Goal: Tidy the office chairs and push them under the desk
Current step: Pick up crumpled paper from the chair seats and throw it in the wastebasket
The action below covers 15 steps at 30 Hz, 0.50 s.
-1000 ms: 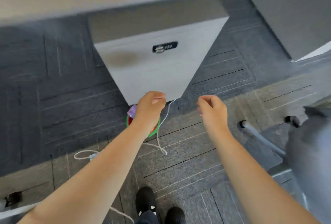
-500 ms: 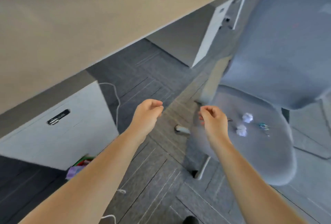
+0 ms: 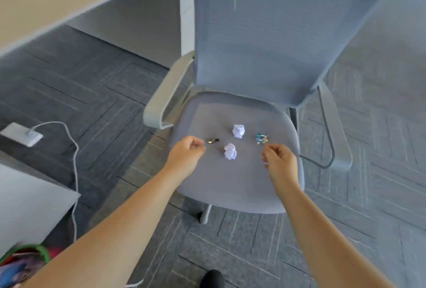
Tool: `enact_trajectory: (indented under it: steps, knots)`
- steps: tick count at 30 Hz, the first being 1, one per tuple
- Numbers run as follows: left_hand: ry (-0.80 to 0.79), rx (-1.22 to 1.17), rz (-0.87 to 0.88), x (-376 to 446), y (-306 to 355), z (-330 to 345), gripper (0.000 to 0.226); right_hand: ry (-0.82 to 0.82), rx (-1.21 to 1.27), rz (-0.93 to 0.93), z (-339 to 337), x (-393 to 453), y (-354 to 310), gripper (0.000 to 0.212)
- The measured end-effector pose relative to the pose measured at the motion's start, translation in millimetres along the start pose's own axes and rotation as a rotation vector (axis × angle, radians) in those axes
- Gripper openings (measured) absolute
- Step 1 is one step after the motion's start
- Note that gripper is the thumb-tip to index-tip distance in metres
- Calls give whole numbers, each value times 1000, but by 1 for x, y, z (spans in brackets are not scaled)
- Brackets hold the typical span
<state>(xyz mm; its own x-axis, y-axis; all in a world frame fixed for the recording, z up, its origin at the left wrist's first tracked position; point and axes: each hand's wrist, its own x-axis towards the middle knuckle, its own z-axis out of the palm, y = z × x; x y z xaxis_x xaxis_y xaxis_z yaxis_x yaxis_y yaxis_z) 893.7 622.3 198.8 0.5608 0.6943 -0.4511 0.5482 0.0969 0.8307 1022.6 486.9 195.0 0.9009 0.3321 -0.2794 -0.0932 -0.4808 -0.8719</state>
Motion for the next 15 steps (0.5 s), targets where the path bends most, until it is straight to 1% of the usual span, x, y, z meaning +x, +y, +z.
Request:
enact_trajectory:
  steps: [3, 6, 8, 11, 12, 14, 15]
  knots:
    - [-34, 70, -31, 30, -12, 42, 26, 9, 2, 67, -11, 29, 33, 14]
    - [-75, 144, -61, 67, -31, 74, 29, -12, 14, 121, -2, 55, 61, 9]
    - [-98, 203, -56, 93, -40, 92, 32, -20, 14, 162, 9, 72, 76, 9]
    - [-128, 295, -4, 134, -52, 117, 35, 2, 28, 203, 25, 100, 99, 8]
    - [-146, 316, 25, 147, -55, 124, 33, 7, 32, 215, 30, 109, 107, 9]
    - [-168, 369, 67, 171, -66, 139, 16, 9, 27, 244, 39, 125, 125, 11]
    - [-182, 397, 92, 181, -72, 146, 18, 7, 24, 257, 44, 132, 133, 12]
